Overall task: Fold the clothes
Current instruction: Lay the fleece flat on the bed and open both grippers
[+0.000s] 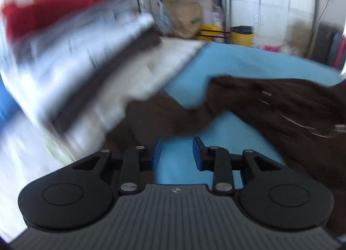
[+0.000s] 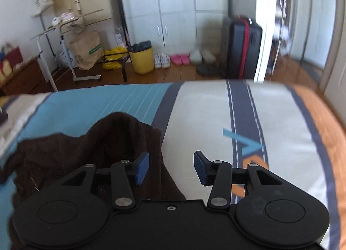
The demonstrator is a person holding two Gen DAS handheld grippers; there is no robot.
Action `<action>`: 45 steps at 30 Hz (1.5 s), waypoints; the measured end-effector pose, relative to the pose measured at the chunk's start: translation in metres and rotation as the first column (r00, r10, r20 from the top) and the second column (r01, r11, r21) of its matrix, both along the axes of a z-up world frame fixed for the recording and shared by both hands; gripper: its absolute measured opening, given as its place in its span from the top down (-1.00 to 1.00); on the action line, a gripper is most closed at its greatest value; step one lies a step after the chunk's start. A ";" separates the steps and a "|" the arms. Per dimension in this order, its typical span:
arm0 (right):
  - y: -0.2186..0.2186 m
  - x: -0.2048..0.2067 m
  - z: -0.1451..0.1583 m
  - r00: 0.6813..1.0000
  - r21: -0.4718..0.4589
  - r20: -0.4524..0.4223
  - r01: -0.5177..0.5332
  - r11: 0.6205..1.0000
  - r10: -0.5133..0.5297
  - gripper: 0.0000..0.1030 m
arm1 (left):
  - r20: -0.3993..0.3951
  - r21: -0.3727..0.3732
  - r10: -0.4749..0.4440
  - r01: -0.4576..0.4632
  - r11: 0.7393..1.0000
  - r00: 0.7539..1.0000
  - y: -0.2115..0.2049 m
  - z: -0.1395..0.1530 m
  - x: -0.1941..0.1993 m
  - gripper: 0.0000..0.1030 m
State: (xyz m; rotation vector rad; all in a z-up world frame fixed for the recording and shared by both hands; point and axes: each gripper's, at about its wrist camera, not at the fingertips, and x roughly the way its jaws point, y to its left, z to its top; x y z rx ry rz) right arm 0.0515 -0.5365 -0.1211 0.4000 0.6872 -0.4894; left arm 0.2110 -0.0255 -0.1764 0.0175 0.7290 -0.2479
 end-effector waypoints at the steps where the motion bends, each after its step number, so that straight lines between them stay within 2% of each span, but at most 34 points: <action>1: -0.006 -0.009 0.003 0.999 0.052 0.033 0.012 0.999 -0.014 0.00 | -0.018 -0.078 0.001 -0.002 0.997 1.000 0.007 -0.005 -0.011 0.40; 2: -0.009 -0.017 0.003 0.998 0.099 0.049 0.022 0.995 -0.027 0.00 | -0.029 -0.127 -0.004 0.000 0.992 1.000 0.012 -0.011 -0.022 0.40; 4: -0.010 -0.026 0.000 1.000 0.155 0.016 0.019 0.988 -0.021 0.00 | -0.045 -0.172 -0.023 0.015 0.985 0.999 0.014 -0.022 -0.039 0.40; 7: -0.007 -0.029 -0.018 0.989 0.222 -0.141 -0.006 0.975 0.038 -0.11 | -0.070 -0.184 -0.104 0.089 0.979 0.992 0.004 -0.028 -0.046 0.40; 9: -0.003 -0.037 -0.033 0.980 0.270 -0.187 -0.009 0.963 0.061 -0.11 | -0.070 -0.215 -0.157 0.138 0.967 0.985 -0.004 -0.022 -0.047 0.39; 10: 0.000 -0.040 -0.039 0.978 0.286 -0.197 -0.011 0.958 0.070 -0.11 | -0.073 -0.237 -0.185 0.163 0.958 0.980 -0.009 -0.020 -0.048 0.35; 12: 0.005 -0.045 -0.047 0.970 0.312 -0.225 -0.016 0.950 0.090 -0.11 | -0.082 -0.290 -0.245 0.212 0.933 0.966 -0.020 -0.017 -0.050 0.10; 13: 0.008 -0.048 -0.051 0.966 0.325 -0.238 -0.018 0.946 0.101 -0.12 | -0.091 -0.312 -0.271 0.230 0.922 0.958 -0.026 -0.016 -0.049 0.09; 14: 0.012 -0.047 -0.053 0.958 0.316 -0.261 -0.032 0.948 0.119 -0.15 | -0.105 -0.326 -0.289 0.242 0.914 0.952 -0.031 -0.017 -0.050 0.09; 16: 0.022 -0.043 -0.053 0.937 0.272 -0.314 -0.066 0.960 0.154 -0.46 | -0.132 -0.326 -0.313 0.257 0.910 0.941 -0.041 -0.022 -0.053 0.09; 18: 0.025 -0.041 -0.053 0.929 0.230 -0.342 -0.062 0.971 0.141 -0.47 | -0.149 -0.289 -0.320 0.268 0.919 0.936 -0.051 -0.027 -0.059 0.09; 20: 0.019 -0.042 -0.055 0.929 0.228 -0.350 -0.039 0.973 0.119 -0.39 | -0.158 -0.239 -0.316 0.275 0.931 0.935 -0.058 -0.033 -0.064 0.08; 21: 0.016 -0.043 -0.057 0.929 0.210 -0.358 -0.021 0.977 0.097 0.01 | -0.156 -0.213 -0.320 0.284 0.935 0.935 -0.062 -0.035 -0.066 0.08; 22: 0.012 -0.045 -0.058 0.927 0.183 -0.368 -0.004 0.983 0.072 0.49 | -0.149 -0.186 -0.327 0.298 0.936 0.933 -0.065 -0.034 -0.069 0.08; 23: 0.010 -0.045 -0.058 0.925 0.145 -0.377 0.005 0.989 0.051 0.69 | -0.142 -0.158 -0.333 0.310 0.937 0.932 -0.069 -0.033 -0.072 0.07; 25: 0.007 -0.044 -0.054 0.928 0.064 -0.372 0.009 0.998 0.015 0.77 | -0.129 -0.118 -0.349 0.335 0.935 0.928 -0.076 -0.029 -0.077 0.05; 28: 0.002 -0.040 -0.038 0.932 -0.151 -0.350 0.044 0.988 -0.095 0.79 | -0.117 -0.113 -0.351 0.339 0.934 0.929 -0.079 -0.027 -0.080 0.04; 29: -0.001 -0.038 -0.031 0.932 -0.242 -0.333 0.063 0.968 -0.144 0.79 | -0.116 -0.103 -0.348 0.337 0.936 0.930 -0.079 -0.028 -0.081 0.04; 31: -0.009 -0.034 -0.016 0.933 -0.412 -0.273 0.107 0.905 -0.235 0.79 | -0.116 -0.062 -0.333 0.328 0.943 0.936 -0.080 -0.030 -0.081 0.04; 33: -0.024 -0.033 0.001 0.938 -0.542 -0.155 0.183 0.820 -0.311 0.78 | -0.119 -0.054 -0.323 0.319 0.946 0.939 -0.078 -0.031 -0.079 0.04; 34: -0.032 -0.034 0.006 0.939 -0.573 -0.097 0.218 0.790 -0.330 0.74 | -0.121 -0.057 -0.320 0.315 0.947 0.940 -0.077 -0.031 -0.078 0.04; 35: -0.043 -0.035 0.009 0.937 -0.558 -0.081 0.239 0.794 -0.340 0.58 | -0.122 -0.061 -0.316 0.311 0.949 0.941 -0.076 -0.031 -0.077 0.04; 36: -0.053 -0.035 0.010 0.934 -0.524 -0.085 0.255 0.813 -0.348 0.10 | -0.125 -0.055 -0.314 0.309 0.949 0.941 -0.076 -0.030 -0.076 0.04; 37: -0.064 -0.035 0.010 0.924 -0.463 -0.115 0.274 0.843 -0.364 -0.23 | -0.127 -0.042 -0.313 0.310 0.950 0.941 -0.077 -0.028 -0.076 0.04; 39: -0.080 -0.048 0.005 0.911 -0.306 -0.144 0.330 0.893 -0.386 -0.25 | -0.122 -0.018 -0.310 0.310 0.951 0.943 -0.078 -0.024 -0.075 0.04; 41: -0.089 -0.067 0.000 0.919 -0.150 -0.143 0.346 0.926 -0.367 -0.25 | -0.107 -0.018 -0.301 0.300 0.954 0.948 -0.078 -0.021 -0.074 0.04; 45: -0.099 -0.102 -0.017 0.920 0.110 -0.174 0.372 0.922 -0.351 -0.25 | -0.134 -0.068 -0.295 0.289 0.955 0.946 -0.084 -0.025 -0.068 0.02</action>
